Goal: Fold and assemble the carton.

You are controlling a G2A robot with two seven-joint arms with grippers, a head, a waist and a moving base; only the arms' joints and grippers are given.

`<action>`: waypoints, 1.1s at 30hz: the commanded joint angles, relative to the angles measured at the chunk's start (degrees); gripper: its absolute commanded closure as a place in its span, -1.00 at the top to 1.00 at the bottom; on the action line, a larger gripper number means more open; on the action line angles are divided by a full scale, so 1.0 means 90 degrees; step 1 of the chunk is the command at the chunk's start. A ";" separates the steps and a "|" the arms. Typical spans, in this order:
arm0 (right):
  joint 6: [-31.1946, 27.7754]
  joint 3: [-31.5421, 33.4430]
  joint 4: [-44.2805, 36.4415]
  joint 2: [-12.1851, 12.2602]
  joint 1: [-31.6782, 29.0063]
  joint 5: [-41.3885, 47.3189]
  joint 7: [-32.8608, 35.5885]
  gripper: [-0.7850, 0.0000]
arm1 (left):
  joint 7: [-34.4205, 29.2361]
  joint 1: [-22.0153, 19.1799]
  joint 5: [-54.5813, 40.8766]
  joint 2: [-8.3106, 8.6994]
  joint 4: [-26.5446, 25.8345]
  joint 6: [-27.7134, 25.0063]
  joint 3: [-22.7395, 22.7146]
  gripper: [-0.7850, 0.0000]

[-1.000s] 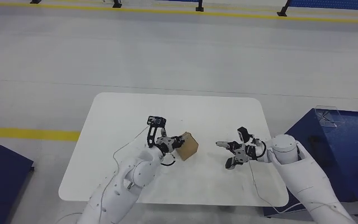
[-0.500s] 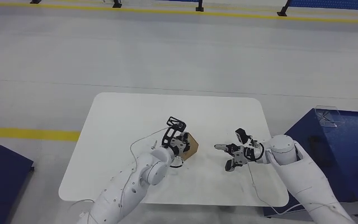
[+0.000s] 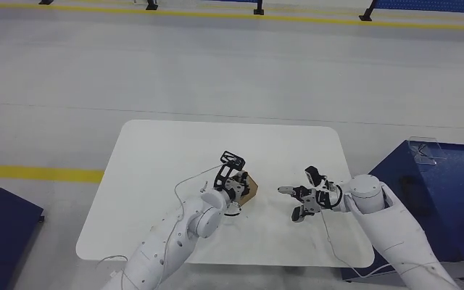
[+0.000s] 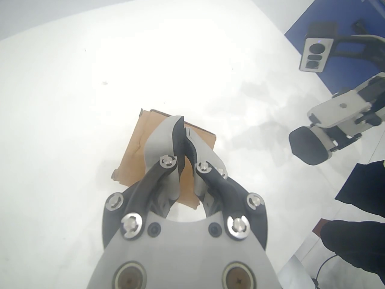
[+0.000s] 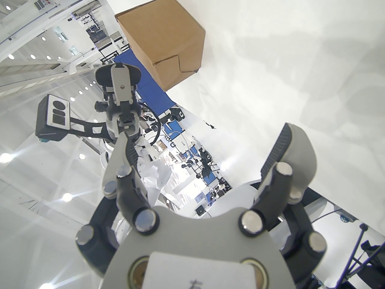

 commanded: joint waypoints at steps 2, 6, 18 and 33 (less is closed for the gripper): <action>0.0000 0.0000 0.0000 0.0000 0.0000 0.0000 0.0000 1.00 | -0.0288 0.0013 0.0034 -0.0007 0.0109 0.0003 -0.0032 -1.00; 0.0000 0.0000 0.0000 0.0000 0.0000 0.0000 0.0000 1.00 | -0.0425 -0.0113 -0.0021 -0.0095 0.0333 0.0069 0.0030 -1.00; 0.0000 0.0000 0.0000 0.0000 0.0000 0.0000 0.0000 1.00 | -0.0531 -0.0046 -0.0253 -0.0181 0.0447 -0.0027 -0.0156 -1.00; 0.0000 0.0000 0.0000 0.0000 0.0000 0.0000 0.0000 1.00 | 0.2346 0.1979 0.0795 0.0167 -0.2059 -0.0249 -0.1269 -1.00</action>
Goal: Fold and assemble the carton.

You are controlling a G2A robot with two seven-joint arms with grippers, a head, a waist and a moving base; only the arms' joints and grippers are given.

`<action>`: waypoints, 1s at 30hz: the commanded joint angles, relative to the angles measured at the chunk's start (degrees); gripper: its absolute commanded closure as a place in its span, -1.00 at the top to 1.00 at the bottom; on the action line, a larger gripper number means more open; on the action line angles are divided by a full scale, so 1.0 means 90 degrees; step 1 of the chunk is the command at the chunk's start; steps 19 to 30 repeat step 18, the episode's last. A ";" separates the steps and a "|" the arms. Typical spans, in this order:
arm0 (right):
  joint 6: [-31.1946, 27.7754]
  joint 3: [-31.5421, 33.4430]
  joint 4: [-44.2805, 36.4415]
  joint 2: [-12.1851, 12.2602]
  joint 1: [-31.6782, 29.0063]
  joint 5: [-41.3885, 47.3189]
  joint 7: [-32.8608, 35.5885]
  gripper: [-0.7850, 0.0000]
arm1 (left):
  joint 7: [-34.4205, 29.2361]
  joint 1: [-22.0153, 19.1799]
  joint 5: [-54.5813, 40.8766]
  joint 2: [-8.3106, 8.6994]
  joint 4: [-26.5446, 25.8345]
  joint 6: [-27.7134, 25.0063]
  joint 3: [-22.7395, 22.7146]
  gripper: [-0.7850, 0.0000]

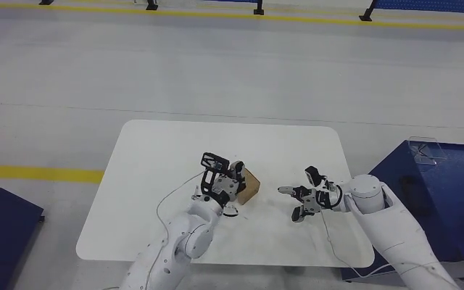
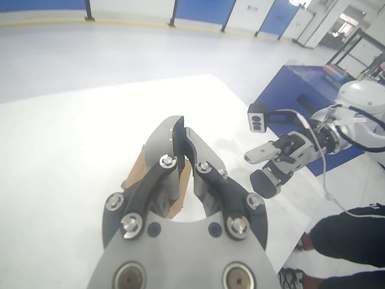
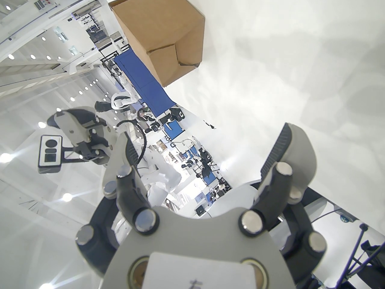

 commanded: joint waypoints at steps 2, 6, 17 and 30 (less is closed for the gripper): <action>0.0000 0.0000 0.0000 0.0000 0.0000 0.0000 0.0000 1.00 | 0.0568 0.0568 -0.0003 0.0071 -0.0368 -0.0293 -0.0213 -0.90; 0.0000 0.0000 0.0000 0.0000 0.0000 0.0000 0.0000 1.00 | 0.0585 0.0586 -0.0005 0.0073 -0.0379 -0.0304 -0.0220 -0.96; 0.0000 0.0000 0.0000 0.0000 0.0000 0.0000 0.0000 1.00 | 0.0567 0.0567 -0.0003 0.0071 -0.0368 -0.0293 -0.0213 0.61; 0.0000 0.0000 0.0000 0.0000 0.0000 0.0000 0.0000 1.00 | 0.0567 0.0567 -0.0003 0.0071 -0.0368 -0.0293 -0.0213 0.71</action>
